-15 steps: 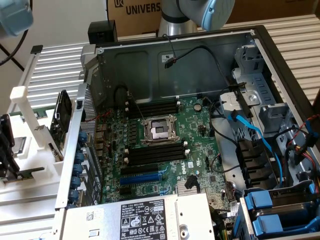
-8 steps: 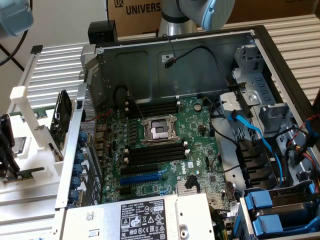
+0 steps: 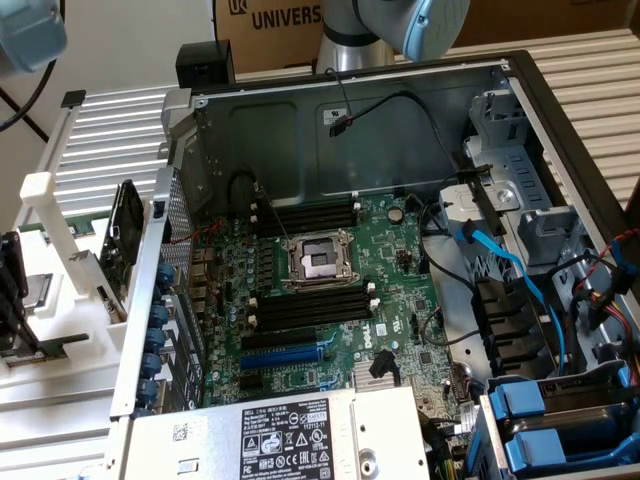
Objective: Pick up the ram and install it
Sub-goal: 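Pick up the ram and move it above insertion slot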
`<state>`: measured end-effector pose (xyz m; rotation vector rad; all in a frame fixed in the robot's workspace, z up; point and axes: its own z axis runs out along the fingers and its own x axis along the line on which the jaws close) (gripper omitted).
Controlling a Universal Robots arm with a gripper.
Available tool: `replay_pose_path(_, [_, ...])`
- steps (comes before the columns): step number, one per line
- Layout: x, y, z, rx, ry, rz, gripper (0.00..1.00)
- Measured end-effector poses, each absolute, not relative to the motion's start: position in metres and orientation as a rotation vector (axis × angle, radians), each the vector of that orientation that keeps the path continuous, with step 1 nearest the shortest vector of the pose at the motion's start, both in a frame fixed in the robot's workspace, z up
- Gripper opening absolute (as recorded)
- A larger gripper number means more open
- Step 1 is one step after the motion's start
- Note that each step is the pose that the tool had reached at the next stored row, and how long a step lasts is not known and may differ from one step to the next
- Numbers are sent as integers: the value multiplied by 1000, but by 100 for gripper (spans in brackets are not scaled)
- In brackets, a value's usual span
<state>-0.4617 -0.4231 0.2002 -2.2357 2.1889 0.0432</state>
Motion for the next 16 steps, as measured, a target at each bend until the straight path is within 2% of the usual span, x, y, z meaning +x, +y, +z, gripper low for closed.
replay_pose_path(9, [-462,-423,201,-2235,2189,44,12])
replay_pose_path(16, [-462,-423,214,-2234,2187,46,12])
